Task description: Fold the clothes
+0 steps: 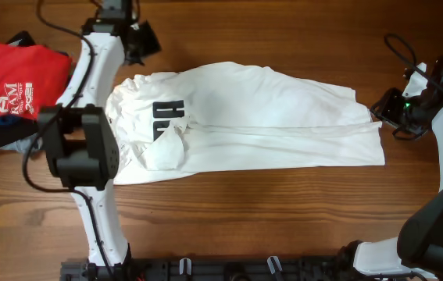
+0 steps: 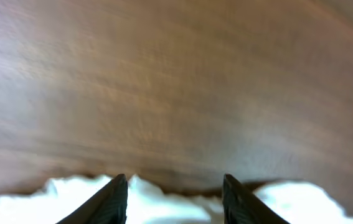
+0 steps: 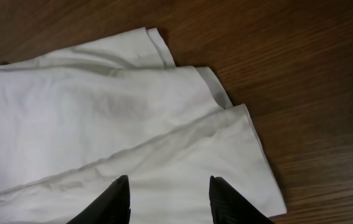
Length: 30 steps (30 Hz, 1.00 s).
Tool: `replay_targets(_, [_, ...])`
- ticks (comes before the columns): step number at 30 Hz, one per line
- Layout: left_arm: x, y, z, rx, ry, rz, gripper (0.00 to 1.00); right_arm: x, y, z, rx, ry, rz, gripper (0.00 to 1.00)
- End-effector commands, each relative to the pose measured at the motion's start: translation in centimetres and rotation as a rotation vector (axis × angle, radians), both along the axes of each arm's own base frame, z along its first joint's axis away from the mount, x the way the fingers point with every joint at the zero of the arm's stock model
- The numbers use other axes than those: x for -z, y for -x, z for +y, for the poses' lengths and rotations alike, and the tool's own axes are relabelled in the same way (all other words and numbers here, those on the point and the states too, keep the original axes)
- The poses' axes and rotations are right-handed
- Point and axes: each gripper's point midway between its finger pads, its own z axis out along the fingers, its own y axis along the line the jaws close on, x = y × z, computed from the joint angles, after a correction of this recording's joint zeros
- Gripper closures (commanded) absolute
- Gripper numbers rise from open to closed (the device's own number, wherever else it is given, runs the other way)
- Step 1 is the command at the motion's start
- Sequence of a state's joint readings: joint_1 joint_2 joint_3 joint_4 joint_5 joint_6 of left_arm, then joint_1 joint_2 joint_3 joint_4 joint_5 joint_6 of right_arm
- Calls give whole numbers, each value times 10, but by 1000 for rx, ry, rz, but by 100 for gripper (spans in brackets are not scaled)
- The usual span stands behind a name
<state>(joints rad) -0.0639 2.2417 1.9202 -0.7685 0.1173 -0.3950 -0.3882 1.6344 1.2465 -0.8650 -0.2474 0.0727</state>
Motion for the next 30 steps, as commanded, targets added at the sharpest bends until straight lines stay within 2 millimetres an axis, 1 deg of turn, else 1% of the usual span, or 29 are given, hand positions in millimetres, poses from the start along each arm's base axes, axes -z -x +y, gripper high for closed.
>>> replay_targets(1, [50,20,-5,10,-17,150,50,-5,-3,2,-21,-6,-19,58])
replay_targets(4, [73,33,3,-5,-65,229,47,-5,-2,2,-22,-8,-13,58])
replay_targets(7, [77,31,8,-16,-92,222,48,-4,-1,2,-22,-5,-11,58])
replay_targets(9, [77,28,7,-15,-91,209,51,-4,-1,2,-22,-5,-10,58])
replay_targets(10, [77,28,6,-13,-91,210,55,-4,-1,2,-22,-6,-9,58])
replay_targets(12, [82,31,3,-6,-93,227,75,-4,0,2,-22,-8,-4,58])
replay_targets(13, [85,34,1,-1,-94,237,90,-4,1,2,-22,-8,-3,58])
replay_targets(14, [89,35,-1,4,-95,248,96,-4,1,2,-22,-8,-3,58])
replay_targets(16, [89,36,-6,14,-86,250,96,-4,0,2,-22,-8,-3,58])
replay_targets(17, [85,35,-6,13,-84,243,96,-4,1,2,-21,-6,-3,58])
replay_targets(19, [61,30,-4,7,-77,193,96,-3,1,1,-19,-1,-1,58])
replay_targets(20, [43,26,-2,2,-73,158,96,-4,0,1,-20,0,-5,59])
replay_targets(23, [4,24,0,-10,-65,89,96,-7,-8,-3,-19,15,-40,59])
replay_targets(25, [-3,29,0,-20,-60,95,96,-8,-11,-4,-17,19,-53,59])
replay_targets(27, [2,47,2,-80,-43,181,96,-8,-11,-4,-17,20,-55,59])
replay_targets(30, [9,69,3,-80,-54,272,96,-8,-12,-4,-18,21,-55,59])
